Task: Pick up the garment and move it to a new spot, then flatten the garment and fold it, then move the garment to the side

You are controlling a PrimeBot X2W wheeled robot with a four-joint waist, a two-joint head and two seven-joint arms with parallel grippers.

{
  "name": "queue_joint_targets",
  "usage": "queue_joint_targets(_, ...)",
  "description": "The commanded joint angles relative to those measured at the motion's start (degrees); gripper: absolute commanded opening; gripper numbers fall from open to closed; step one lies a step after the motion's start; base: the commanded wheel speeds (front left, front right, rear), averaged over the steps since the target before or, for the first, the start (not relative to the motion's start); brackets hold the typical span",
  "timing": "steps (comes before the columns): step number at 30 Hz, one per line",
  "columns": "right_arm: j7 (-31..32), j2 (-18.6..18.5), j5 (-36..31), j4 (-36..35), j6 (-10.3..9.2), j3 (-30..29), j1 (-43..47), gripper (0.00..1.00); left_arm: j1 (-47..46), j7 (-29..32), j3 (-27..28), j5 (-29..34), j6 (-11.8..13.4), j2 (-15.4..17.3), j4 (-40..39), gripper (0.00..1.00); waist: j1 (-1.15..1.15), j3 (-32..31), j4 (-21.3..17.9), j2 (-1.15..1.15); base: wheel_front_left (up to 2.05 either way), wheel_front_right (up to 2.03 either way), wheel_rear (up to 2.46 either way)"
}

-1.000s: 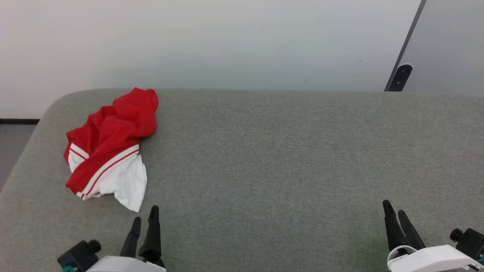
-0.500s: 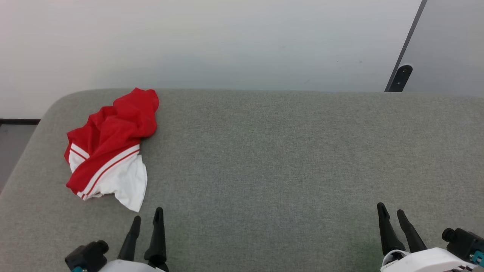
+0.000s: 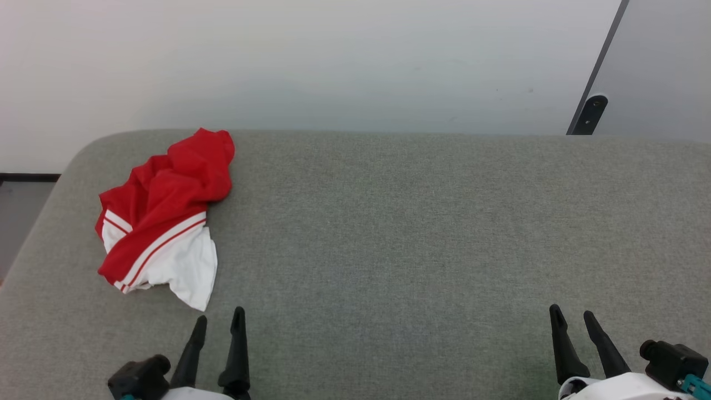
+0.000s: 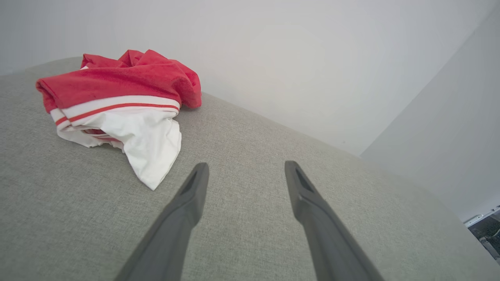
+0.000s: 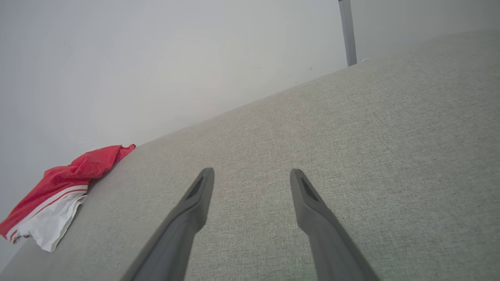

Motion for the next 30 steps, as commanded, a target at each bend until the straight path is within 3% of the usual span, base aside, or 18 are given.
queue_joint_targets(1,-0.5,0.0,-1.3,-0.6,0.03,0.0,0.1,1.00,0.2,-0.6,-0.1,1.4,0.1,0.3,-0.6,1.00,-0.01,0.0,0.0,0.00,0.00,0.00,0.00)
queue_joint_targets(30,-4.1,0.4,-15.3,-1.4,0.04,-1.8,1.8,1.00,1.9,-4.1,-1.1,15.5,0.8,0.4,-0.7,1.00,-0.01,0.4,0.2,0.00,0.00,0.00,0.00)
